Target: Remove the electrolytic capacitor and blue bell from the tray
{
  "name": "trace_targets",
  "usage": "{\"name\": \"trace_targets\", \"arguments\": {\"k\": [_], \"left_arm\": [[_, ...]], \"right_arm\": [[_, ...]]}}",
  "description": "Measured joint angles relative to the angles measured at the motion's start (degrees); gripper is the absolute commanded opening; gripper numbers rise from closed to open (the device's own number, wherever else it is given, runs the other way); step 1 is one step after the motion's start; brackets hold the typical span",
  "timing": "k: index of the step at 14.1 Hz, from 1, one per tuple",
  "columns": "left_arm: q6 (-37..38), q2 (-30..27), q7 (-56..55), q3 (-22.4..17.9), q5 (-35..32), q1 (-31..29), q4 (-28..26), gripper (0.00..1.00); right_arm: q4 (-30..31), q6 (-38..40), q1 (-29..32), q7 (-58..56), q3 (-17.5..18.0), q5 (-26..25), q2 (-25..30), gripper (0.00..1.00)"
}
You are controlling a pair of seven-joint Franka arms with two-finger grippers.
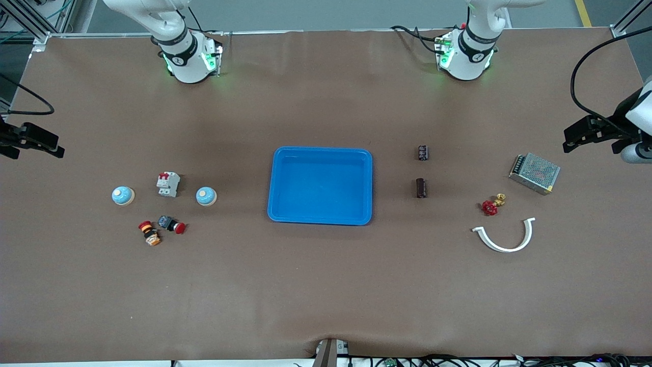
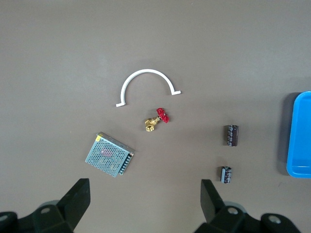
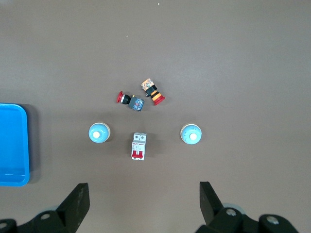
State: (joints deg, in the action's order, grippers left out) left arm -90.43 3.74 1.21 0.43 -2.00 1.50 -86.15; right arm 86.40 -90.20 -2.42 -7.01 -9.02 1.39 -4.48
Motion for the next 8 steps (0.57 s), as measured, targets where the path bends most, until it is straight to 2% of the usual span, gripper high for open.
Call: {"name": "trace_targets", "arguments": {"k": [8], "left_arm": [[0.00, -0.16, 0.00, 0.01, 0.00, 0.00, 0.01, 1.00]], "right_arm": [[0.00, -0.39, -0.08, 0.26, 0.26, 0.12, -0.17, 1.00]]}}
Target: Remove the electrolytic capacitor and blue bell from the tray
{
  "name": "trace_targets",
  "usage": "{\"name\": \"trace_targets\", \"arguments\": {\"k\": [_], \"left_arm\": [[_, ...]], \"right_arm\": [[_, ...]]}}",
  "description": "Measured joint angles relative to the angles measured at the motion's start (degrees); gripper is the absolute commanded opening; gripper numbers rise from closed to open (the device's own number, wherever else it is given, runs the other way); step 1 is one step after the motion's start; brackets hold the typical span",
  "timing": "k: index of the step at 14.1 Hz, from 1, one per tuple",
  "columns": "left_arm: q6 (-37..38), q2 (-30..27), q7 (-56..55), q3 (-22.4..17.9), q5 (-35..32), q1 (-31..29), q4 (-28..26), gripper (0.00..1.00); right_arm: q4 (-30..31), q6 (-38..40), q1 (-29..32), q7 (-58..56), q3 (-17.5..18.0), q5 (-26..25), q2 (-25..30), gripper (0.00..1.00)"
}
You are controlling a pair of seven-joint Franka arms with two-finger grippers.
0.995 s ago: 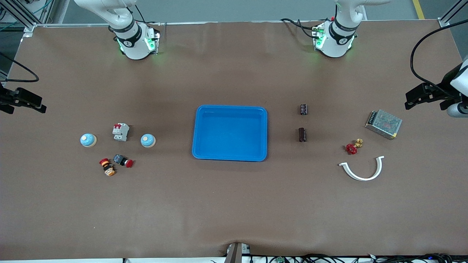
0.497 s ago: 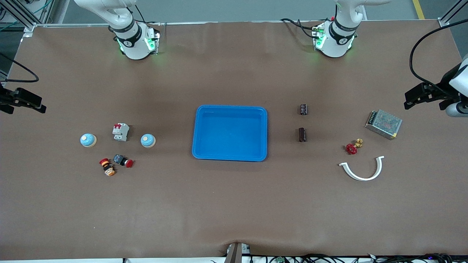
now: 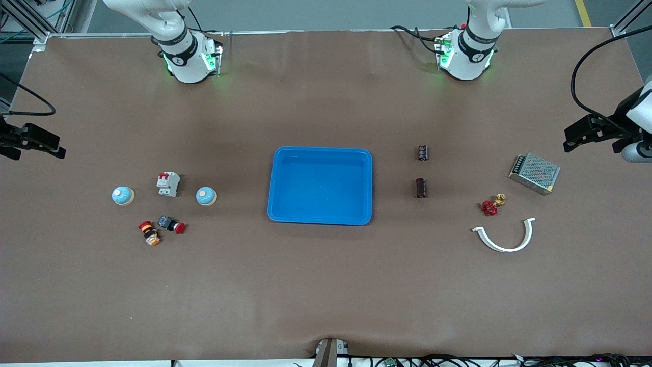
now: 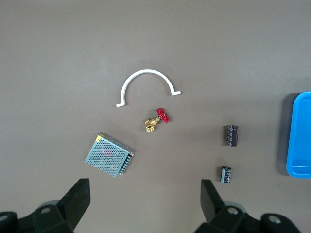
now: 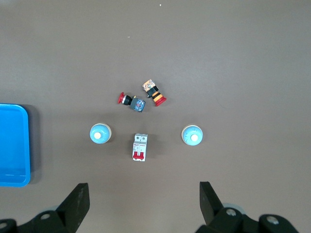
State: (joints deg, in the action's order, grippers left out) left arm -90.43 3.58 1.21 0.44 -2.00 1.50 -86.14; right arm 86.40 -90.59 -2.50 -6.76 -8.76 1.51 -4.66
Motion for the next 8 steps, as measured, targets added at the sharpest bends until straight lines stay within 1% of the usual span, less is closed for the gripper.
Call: {"name": "trace_targets", "arguments": {"k": [4, 8], "left_arm": [[0.64, -0.01, 0.00, 0.17, 0.00, 0.06, 0.00, 1.00], [0.73, -0.01, 0.00, 0.27, 0.01, 0.11, 0.00, 1.00]], "right_arm": [[0.00, -1.81, -0.45, 6.05, 0.38, 0.05, -0.18, 1.00], [0.00, -1.83, -0.76, 7.42, 0.66, 0.05, -0.28, 1.00]]}}
